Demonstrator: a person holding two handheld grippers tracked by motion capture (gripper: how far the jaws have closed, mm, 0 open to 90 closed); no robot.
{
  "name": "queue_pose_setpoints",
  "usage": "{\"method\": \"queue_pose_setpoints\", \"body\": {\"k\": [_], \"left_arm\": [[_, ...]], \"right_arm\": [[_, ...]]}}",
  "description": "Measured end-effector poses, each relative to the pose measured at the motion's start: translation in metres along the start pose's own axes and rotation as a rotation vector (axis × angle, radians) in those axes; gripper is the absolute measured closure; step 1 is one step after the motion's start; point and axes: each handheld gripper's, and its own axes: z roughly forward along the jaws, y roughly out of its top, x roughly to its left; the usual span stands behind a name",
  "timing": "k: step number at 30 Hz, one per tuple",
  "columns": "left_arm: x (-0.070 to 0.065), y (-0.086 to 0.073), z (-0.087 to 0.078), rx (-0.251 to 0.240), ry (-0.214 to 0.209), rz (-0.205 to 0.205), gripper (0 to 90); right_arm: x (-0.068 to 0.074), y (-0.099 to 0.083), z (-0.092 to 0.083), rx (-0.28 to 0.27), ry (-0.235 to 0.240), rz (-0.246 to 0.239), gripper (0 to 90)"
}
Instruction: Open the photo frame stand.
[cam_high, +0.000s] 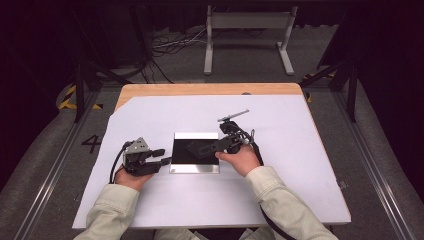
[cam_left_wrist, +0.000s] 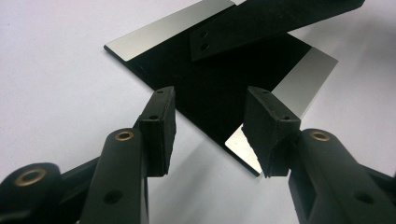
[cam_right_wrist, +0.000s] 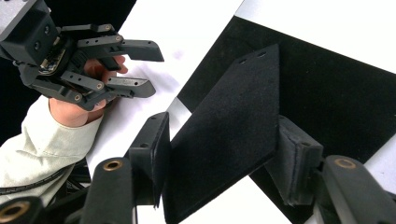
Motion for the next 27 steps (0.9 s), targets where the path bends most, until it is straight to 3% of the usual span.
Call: {"method": "queue_pose_setpoints", "body": {"k": [10, 27], "left_arm": [[0.000, 0.000, 0.000, -0.003, 0.001, -0.001, 54.5], [0.000, 0.000, 0.000, -0.006, 0.007, -0.001, 53.7]], "right_arm": [[0.003, 0.000, -0.005, 0.025, -0.008, -0.011, 53.0], [0.012, -0.012, -0.018, 0.051, 0.068, -0.034, 69.4]]}}
